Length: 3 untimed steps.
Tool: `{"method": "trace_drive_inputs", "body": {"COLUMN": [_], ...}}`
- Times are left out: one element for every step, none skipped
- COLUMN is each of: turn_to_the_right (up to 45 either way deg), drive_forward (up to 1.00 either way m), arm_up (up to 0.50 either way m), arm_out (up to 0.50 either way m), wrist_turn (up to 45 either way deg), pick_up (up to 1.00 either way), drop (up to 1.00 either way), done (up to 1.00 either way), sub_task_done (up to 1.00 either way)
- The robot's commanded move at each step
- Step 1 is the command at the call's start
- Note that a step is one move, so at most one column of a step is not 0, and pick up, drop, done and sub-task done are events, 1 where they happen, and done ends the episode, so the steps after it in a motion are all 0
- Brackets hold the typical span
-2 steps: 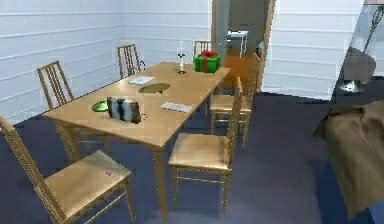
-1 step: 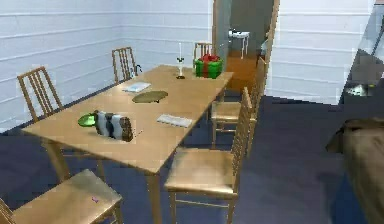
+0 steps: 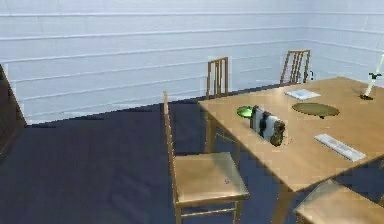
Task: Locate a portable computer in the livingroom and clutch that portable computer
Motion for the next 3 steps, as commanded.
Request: {"method": "trace_drive_inputs", "body": {"turn_to_the_right": [-45.0,-3.0,0.0], "drive_forward": [0.00,0.00,0.05], "arm_up": [0.00,0.00,0.00], "arm_out": [0.00,0.00,0.00], "wrist_turn": [0.0,0.0,0.0], "pick_up": [0.00,0.00,0.00], "drop": [0.00,0.00,0.00], "done": [0.00,0.00,0.00], "sub_task_done": [0.00,0.00,0.00]}}
